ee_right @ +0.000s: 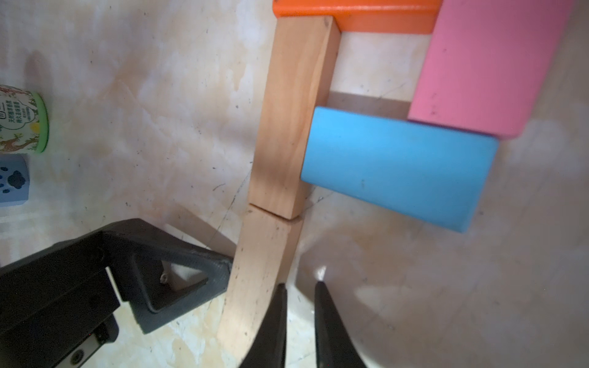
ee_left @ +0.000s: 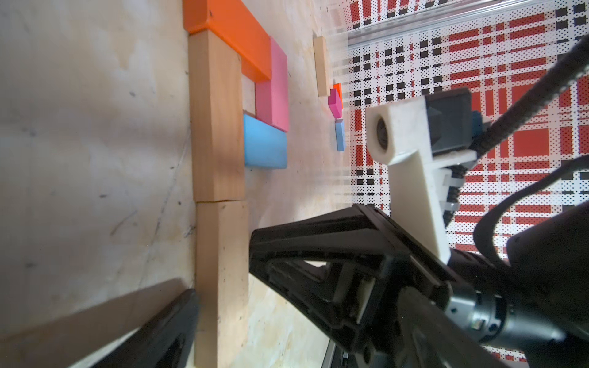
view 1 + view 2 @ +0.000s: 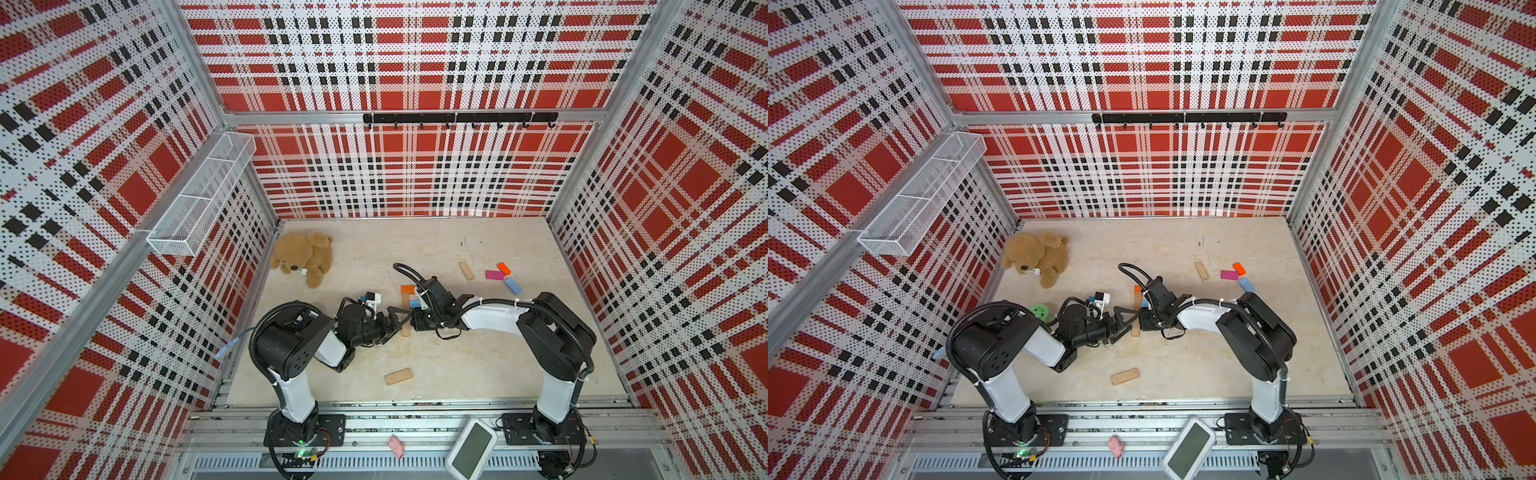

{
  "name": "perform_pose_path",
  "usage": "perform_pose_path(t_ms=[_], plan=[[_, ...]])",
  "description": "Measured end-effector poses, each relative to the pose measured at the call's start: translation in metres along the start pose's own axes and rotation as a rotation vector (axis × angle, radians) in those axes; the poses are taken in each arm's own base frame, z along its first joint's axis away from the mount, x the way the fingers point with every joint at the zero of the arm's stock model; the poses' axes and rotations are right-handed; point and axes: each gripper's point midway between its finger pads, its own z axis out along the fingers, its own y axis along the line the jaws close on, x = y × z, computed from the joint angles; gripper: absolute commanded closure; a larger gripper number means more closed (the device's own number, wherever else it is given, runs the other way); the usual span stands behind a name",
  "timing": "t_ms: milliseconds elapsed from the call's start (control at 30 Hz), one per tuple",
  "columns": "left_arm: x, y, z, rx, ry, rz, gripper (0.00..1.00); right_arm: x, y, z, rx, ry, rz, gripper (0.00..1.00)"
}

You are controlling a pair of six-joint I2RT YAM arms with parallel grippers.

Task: Assemble the letter p with building blocks
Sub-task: Adjust the building block at the center of the board.

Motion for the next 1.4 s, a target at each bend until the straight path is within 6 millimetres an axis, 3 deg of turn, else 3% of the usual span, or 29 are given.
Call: perform_pose_path(t_ms=[900, 1067, 1233, 1400], plan=[[-0.002, 0.001, 0.000, -0.014, -0.017, -0.005, 0.01, -0.002, 0.000, 0.002, 0.007, 0.000, 0.001, 0.80], [0.006, 0.001, -0.006, -0.031, -0.003, -0.007, 0.01, -0.002, -0.003, 0.000, 0.019, -0.009, 0.000, 0.79], [0.016, -0.006, -0.022, -0.075, 0.009, 0.010, 0.01, -0.007, -0.002, -0.023, 0.018, -0.059, -0.008, 0.74], [0.013, -0.049, -0.046, -0.074, -0.039, 0.109, 0.01, -0.028, 0.008, -0.064, -0.013, -0.170, -0.018, 0.67]])
